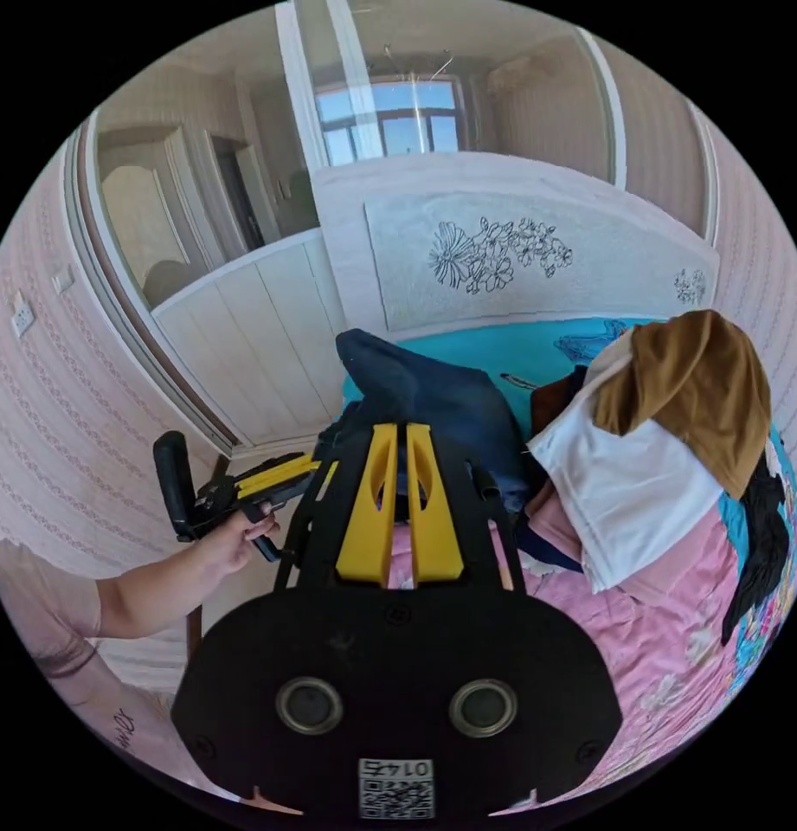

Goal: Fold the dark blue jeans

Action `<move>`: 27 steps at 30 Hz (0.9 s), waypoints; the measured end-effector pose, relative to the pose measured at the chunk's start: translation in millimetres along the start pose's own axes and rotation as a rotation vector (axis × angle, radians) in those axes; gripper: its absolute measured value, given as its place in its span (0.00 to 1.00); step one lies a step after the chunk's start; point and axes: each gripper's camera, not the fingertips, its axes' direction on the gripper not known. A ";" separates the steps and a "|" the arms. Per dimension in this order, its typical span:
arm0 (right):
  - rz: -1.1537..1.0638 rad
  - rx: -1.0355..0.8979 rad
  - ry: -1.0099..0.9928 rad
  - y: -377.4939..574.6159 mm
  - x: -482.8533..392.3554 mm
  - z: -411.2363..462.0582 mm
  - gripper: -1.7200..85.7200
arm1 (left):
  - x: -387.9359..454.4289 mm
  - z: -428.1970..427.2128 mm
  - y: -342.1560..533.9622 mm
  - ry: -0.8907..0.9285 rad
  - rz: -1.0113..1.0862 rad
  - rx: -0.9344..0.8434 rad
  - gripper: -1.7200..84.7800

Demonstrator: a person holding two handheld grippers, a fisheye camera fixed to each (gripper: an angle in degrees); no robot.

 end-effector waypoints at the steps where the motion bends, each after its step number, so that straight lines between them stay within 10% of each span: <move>1: 0.018 0.034 -0.008 3.7 5.1 -16.0 0.03 | 2.2 -8.8 -5.1 0.002 0.011 0.021 0.01; 27: 0.296 0.686 0.161 305.8 143.3 -502.6 0.03 | 251.3 -145.8 -67.8 0.520 0.291 0.089 0.01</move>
